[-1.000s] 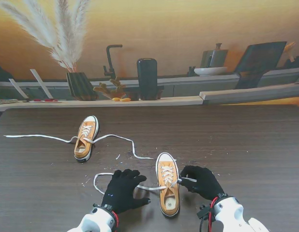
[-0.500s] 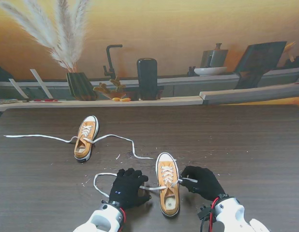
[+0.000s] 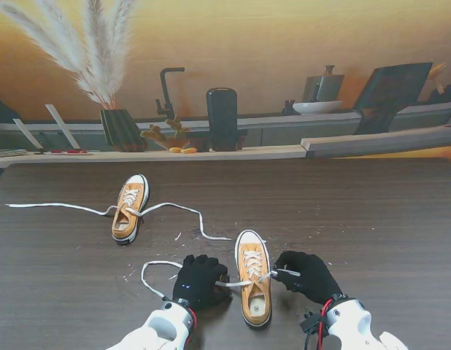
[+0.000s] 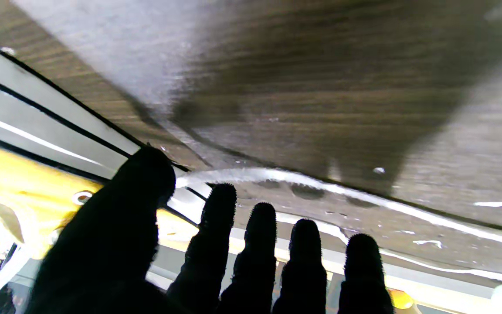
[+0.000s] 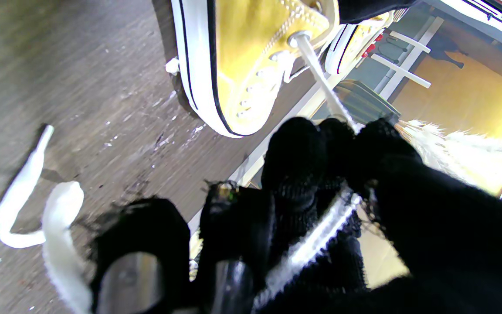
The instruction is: Tie the shoelaces into a bow on the shoes
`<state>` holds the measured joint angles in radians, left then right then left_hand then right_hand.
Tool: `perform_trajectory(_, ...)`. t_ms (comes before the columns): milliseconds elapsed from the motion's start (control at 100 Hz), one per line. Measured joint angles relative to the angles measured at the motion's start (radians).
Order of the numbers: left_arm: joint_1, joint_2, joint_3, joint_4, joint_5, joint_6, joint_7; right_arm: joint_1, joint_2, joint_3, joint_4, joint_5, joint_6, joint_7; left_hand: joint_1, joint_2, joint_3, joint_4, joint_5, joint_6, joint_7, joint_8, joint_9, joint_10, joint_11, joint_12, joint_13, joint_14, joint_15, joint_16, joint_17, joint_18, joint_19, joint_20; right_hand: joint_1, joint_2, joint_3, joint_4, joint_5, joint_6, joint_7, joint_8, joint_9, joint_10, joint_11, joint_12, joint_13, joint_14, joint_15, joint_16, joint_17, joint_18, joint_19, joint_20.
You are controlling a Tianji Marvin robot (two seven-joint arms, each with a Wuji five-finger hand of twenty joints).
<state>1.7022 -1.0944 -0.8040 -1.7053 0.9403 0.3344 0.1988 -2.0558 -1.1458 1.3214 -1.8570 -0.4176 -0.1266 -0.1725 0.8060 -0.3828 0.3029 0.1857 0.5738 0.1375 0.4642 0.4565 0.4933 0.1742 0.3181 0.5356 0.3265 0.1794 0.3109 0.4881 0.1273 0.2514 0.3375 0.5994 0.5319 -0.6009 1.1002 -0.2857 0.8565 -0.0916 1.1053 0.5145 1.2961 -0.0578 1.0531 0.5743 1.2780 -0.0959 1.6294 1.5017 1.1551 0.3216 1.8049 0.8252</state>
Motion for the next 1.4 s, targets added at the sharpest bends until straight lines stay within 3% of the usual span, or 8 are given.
perform_trajectory(260,-0.033,-0.013,0.032,0.052,-0.028,-0.005,0.047,-0.006,0.000,0.007,-0.003,0.004,-0.009,0.005,0.074,-0.001,0.009,-0.029,0.031,-0.002,0.058,0.038,0.041,-0.003,0.022,0.011,0.012,-0.002,0.006,0.000,-0.025,-0.001,0.109,0.000,0.000,0.000,0.000,0.000,0.000,0.000,-0.001,0.000,0.000,0.000,0.000,0.000,0.000,0.000,0.000,0.000,0.000,0.000,0.000,0.000)
perform_trajectory(350,-0.036,-0.019,0.033,0.066,-0.041,-0.017,0.074,-0.007,0.000,0.008,-0.003,0.005,-0.013,0.007,0.104,0.025,0.008,-0.040,0.059,-0.119,0.107,0.037,0.064,-0.006,0.017,0.011,0.026,-0.005,0.025,0.000,-0.038,-0.001,0.149,-0.019,0.000,0.000,0.000,0.000,0.000,0.000,-0.001,0.000,0.000,0.000,0.000,0.000,0.000,0.000,0.000,0.000,0.000,0.000,0.000,0.000)
perform_trajectory(500,-0.030,-0.023,0.016,0.070,-0.054,-0.073,0.077,-0.007,0.001,0.008,-0.004,0.007,-0.017,0.013,0.126,0.073,0.008,-0.061,0.156,-0.123,0.181,0.017,0.096,-0.009,0.027,0.011,0.037,-0.009,0.028,0.011,-0.052,-0.002,0.162,-0.029,0.001,0.000,0.000,0.000,0.000,0.000,-0.001,0.000,0.000,0.000,0.000,0.000,0.000,0.000,0.000,0.000,0.000,0.000,0.000,0.000)
perform_trajectory(660,-0.014,-0.028,-0.009,0.077,-0.064,-0.121,0.120,-0.007,0.002,0.008,-0.004,0.008,-0.020,0.016,0.099,0.074,0.076,-0.070,0.149,-0.123,0.406,0.210,0.136,-0.020,0.032,0.011,0.045,-0.009,0.036,0.011,-0.060,-0.003,0.168,-0.057,0.001,0.000,0.000,0.000,0.000,0.000,-0.001,0.000,0.000,0.000,0.000,0.000,0.000,0.000,0.000,0.000,0.000,0.001,0.000,0.000)
perform_trajectory(840,0.014,-0.039,-0.054,0.094,-0.090,-0.229,0.225,-0.007,0.003,0.008,-0.005,0.010,-0.023,0.020,-0.084,0.042,0.288,0.086,0.154,-0.107,0.633,0.377,0.262,-0.036,0.121,0.049,0.165,-0.013,0.089,0.012,-0.059,-0.052,0.159,-0.155,0.001,0.000,0.000,0.000,0.000,0.000,-0.001,0.000,0.000,0.000,0.000,0.000,0.000,0.000,-0.009,0.000,0.000,0.006,0.000,-0.001)
perform_trajectory(1020,0.034,-0.058,-0.084,0.113,-0.160,-0.318,0.294,-0.009,0.003,0.008,-0.006,0.012,-0.024,0.022,-0.144,0.042,0.316,0.211,0.244,-0.036,0.756,0.516,0.378,-0.036,0.253,0.211,0.297,-0.007,0.167,0.017,-0.009,-0.052,0.241,-0.251,0.001,0.000,0.000,0.000,0.000,0.000,-0.002,0.000,0.000,0.000,0.000,0.000,0.000,0.000,-0.010,-0.001,0.000,0.006,0.000,-0.006)
perform_trajectory(1220,0.037,-0.091,-0.099,0.157,-0.315,-0.461,0.334,-0.011,0.004,0.008,-0.009,0.014,-0.026,0.024,-0.161,0.042,0.295,0.301,0.401,-0.007,0.858,0.600,0.540,-0.004,0.464,0.339,0.490,0.020,0.324,0.075,0.173,0.007,0.407,-0.235,0.001,0.002,0.000,0.000,0.000,0.000,-0.002,0.000,0.000,0.000,-0.001,0.000,0.000,0.000,-0.010,-0.002,0.000,0.010,0.000,-0.011)
perform_trajectory(1400,0.047,-0.128,-0.103,0.180,-0.395,-0.505,0.419,-0.016,0.005,0.011,-0.013,0.013,-0.029,0.032,-0.173,-0.032,0.304,0.301,0.520,-0.007,0.913,0.609,0.669,0.014,0.547,0.372,0.671,0.072,0.438,0.092,0.404,0.147,0.535,-0.216,0.001,0.002,0.000,0.000,0.000,0.000,-0.004,0.000,0.000,0.000,-0.001,0.001,0.000,0.000,-0.010,-0.002,0.000,0.012,0.000,-0.011)
